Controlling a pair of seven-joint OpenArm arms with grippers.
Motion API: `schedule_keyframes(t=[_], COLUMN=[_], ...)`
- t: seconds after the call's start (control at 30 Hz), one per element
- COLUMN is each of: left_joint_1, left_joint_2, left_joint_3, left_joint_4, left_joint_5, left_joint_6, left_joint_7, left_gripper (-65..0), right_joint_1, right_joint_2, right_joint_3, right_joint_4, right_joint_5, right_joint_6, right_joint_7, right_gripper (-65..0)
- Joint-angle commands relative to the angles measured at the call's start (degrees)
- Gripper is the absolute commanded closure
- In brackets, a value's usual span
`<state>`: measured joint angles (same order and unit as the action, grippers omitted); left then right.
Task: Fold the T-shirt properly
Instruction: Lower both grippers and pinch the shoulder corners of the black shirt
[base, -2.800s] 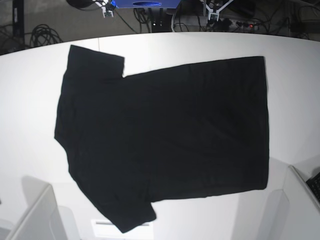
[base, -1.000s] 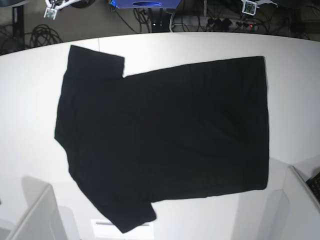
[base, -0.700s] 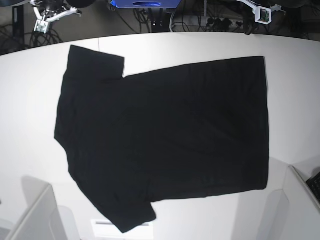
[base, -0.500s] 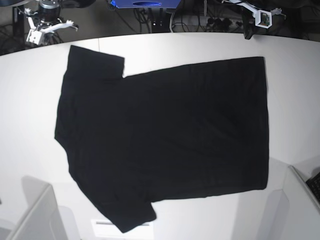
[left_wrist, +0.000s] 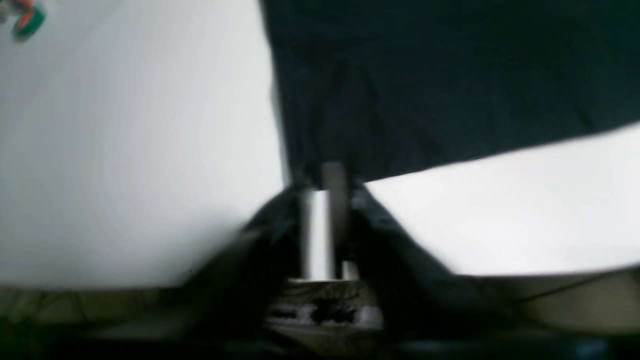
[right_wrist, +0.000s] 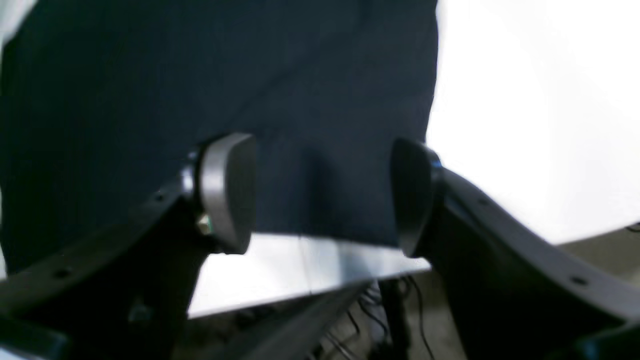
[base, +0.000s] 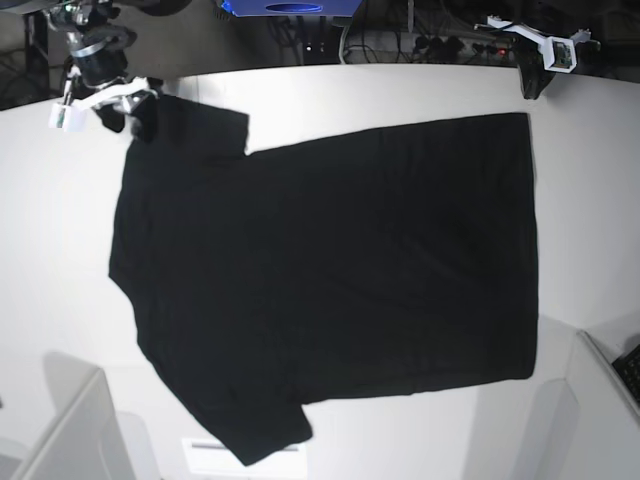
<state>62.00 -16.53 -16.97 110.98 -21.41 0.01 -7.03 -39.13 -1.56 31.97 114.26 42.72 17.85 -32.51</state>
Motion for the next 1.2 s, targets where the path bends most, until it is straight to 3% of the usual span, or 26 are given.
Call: schedule_keyframes(t=[0.0,0.03,0.13,0.27,0.5,1.1,1.17], left_joint_1=[0.9,0.9,0.9,0.82,-0.68,-1.65,-2.35], left_joint_2=[-0.48,-0.56,-0.56,-0.56,-0.48,-0.21,-0.21], left_joint_3=[-0.74,-1.18,-2.41,-3.29,-3.82,-3.82,-3.73], left_joint_4=[0.63,0.54,0.45,0.45,0.27,-0.52,-0.52], left_joint_5=[-2.28,-5.18,-11.16,-11.51,-11.69,-11.95,-12.04], left_joint_6=[0.3,0.3,0.21,0.21,0.21,0.21,0.21], left_joint_7=[-1.37,-1.37,-1.28,-1.28,-1.28,-1.28,-1.28], left_gripper=[-15.0,-18.4,-19.1,-19.1,-20.1,-20.6,-24.8], right_joint_1=[0.59,2.08,6.92,11.4,14.56,12.01,11.93], right_joint_2=[0.46,0.46,0.11,0.55,0.9,0.82,0.82], right_joint_3=[1.31,2.8,7.2,10.98,11.24,0.61,-0.01], right_joint_4=[0.51,-0.02,-3.18,-8.72,-15.31,-16.63,-16.72], right_joint_5=[1.37,1.54,1.28,1.1,-8.92,-8.83,-8.83], right_joint_6=[0.4,0.4,0.4,0.31,0.84,0.84,0.84], right_joint_7=[-1.03,-3.4,-9.99,-13.51,-13.25,-13.16,-13.16], right_gripper=[-34.7,-33.8,-32.6,-32.6,-32.4,-30.0,-28.1])
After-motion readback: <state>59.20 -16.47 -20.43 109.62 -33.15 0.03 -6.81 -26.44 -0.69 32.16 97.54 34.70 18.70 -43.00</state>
